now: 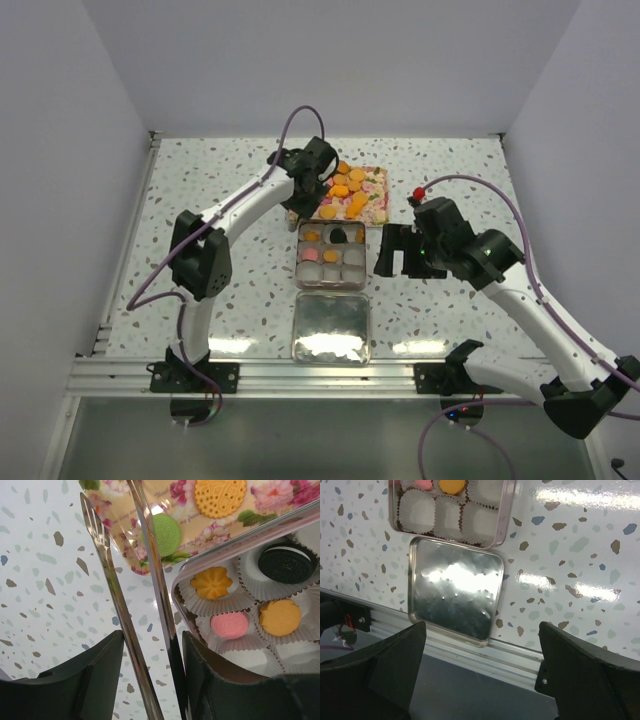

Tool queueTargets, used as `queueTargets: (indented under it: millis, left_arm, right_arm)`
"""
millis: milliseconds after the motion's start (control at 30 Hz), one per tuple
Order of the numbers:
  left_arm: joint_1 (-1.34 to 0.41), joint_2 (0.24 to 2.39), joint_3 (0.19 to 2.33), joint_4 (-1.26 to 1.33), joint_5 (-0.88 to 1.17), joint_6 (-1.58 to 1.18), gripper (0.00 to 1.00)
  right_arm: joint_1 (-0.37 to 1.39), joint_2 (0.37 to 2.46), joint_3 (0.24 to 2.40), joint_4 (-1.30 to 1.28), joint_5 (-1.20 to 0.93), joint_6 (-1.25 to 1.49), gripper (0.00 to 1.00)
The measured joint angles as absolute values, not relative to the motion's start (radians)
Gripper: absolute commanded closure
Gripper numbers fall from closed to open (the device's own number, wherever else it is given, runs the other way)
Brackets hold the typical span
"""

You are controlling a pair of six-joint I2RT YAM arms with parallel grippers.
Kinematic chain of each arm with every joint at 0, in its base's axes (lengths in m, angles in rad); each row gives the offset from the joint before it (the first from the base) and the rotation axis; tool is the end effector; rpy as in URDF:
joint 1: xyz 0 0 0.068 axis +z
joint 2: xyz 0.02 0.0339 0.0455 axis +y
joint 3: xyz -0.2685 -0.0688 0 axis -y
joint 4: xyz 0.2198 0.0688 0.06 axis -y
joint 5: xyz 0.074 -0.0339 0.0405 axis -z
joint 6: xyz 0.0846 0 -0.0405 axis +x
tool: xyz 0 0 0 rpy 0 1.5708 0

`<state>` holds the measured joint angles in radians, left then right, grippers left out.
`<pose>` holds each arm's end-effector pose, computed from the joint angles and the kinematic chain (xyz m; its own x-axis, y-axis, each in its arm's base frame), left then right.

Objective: Pack the cookies

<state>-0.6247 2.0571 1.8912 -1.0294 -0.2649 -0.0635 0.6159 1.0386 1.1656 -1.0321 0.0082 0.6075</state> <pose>0.3611 -0.2331 0.2289 -0.7840 0.4898 -0.3814 0.4377 0.8718 0.2198 0.1572 0.1104 0.3075 -0.8545 0.0945 -0.5108 -0.1045 0.9319 0.3472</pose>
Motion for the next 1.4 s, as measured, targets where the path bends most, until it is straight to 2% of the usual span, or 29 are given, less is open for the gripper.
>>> queueTargets:
  millis: [300,833,1067,1200,1400]
  left_arm:
    - [-0.625,2.057,1.954,-1.031,-0.303,-0.067,0.6]
    - [-0.649,1.969,1.971,-1.05,-0.466,-0.082,0.66]
    - [-0.646,1.893,1.98,-1.052,-0.466,-0.096,0.68]
    - [-0.646,1.874,2.011,-1.047,-0.406,-0.109,0.67]
    - [-0.644,1.798,2.012,-1.01,-0.315,-0.113,0.66]
  right_arm:
    - [0.616,1.057,1.188,-1.042,0.009,0.574,0.01]
    - [0.615,1.094,1.21,-1.039,-0.009,0.542,0.01]
    - [0.615,1.157,1.25,-1.013,-0.064,0.542,0.01]
    - [0.615,1.24,1.323,-0.962,-0.128,0.558,0.01]
    - [0.614,1.457,1.621,-0.866,-0.204,0.619,0.01]
